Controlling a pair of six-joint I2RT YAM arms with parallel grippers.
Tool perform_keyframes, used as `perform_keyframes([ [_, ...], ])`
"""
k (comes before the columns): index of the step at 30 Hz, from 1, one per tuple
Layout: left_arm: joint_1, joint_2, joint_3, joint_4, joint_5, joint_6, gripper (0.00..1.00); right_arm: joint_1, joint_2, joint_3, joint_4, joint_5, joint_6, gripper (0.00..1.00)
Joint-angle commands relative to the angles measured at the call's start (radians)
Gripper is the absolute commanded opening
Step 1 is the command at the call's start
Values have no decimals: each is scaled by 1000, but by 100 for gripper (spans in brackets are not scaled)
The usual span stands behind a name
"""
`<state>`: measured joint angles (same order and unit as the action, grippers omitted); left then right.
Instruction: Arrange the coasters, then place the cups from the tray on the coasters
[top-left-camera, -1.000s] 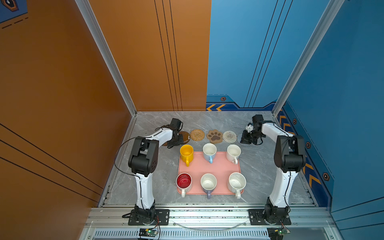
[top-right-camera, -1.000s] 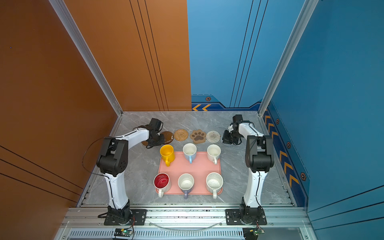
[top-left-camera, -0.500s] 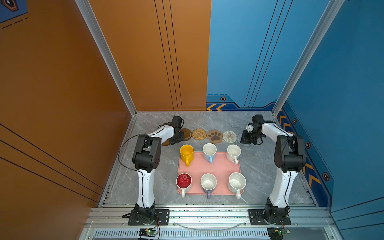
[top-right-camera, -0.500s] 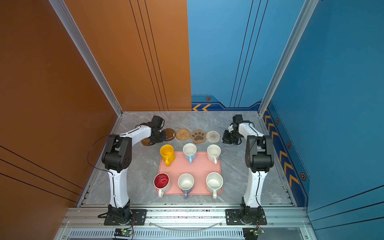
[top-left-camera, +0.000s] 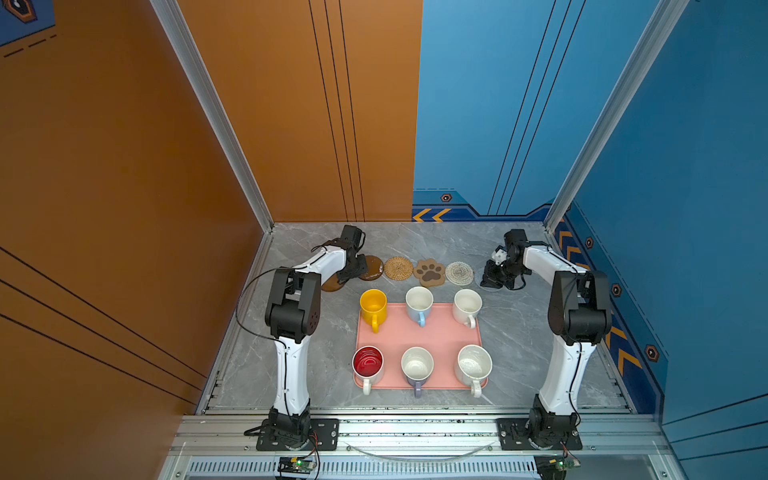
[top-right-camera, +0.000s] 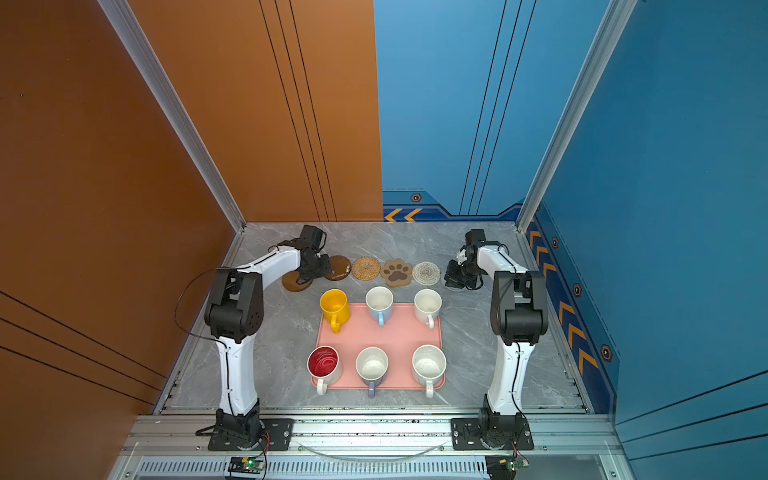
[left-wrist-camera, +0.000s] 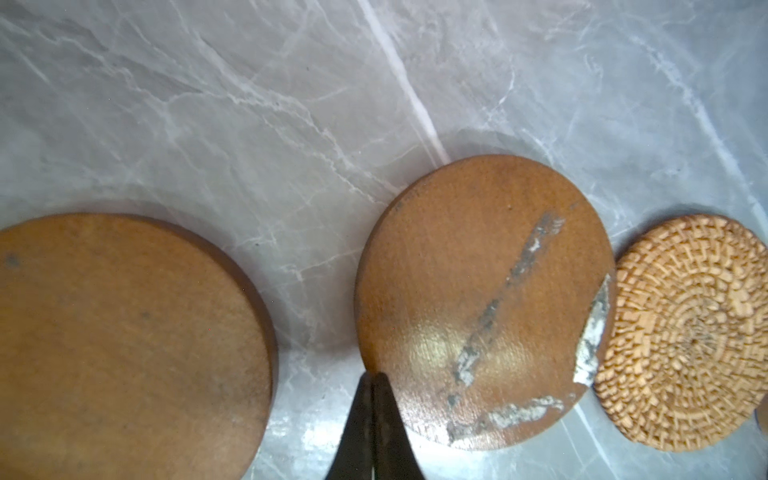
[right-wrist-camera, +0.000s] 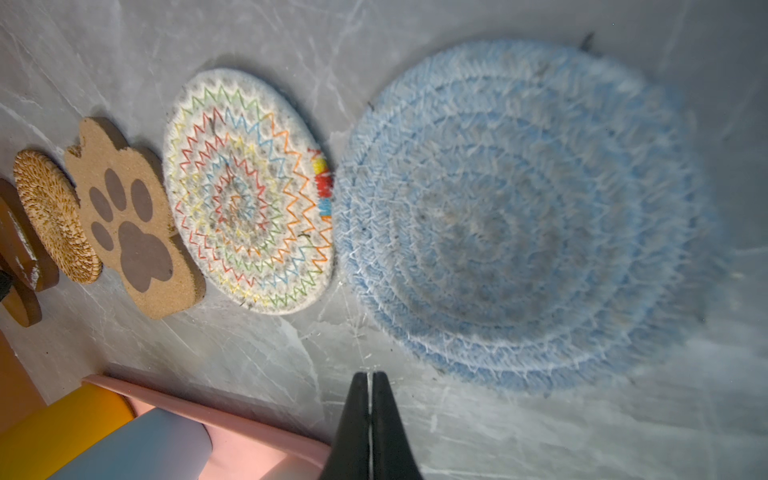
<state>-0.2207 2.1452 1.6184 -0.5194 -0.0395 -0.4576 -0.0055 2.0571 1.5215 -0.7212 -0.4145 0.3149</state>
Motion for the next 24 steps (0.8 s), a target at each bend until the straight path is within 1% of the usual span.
perform_keyframes([
  [1, 9, -69, 13, -39, -16, 18, 6, 2, -40, -7, -1, 3, 11, 0],
  [6, 42, -201, -33, -95, -91, 40, 7, 6, -46, -12, 0, 2, 13, 0],
  [12, 109, -325, -166, -113, -97, 33, 10, 12, -39, -19, 1, 5, 12, 0],
  [16, 159, -341, -243, -115, -91, 31, 11, 20, -35, -24, 7, 3, 16, 0],
  [20, 193, -344, -301, -113, -91, 22, 19, 22, -36, -30, 9, 5, 15, 0],
  [24, 212, -331, -329, -102, -92, 17, 23, 22, -36, -36, 9, 8, 13, 0],
])
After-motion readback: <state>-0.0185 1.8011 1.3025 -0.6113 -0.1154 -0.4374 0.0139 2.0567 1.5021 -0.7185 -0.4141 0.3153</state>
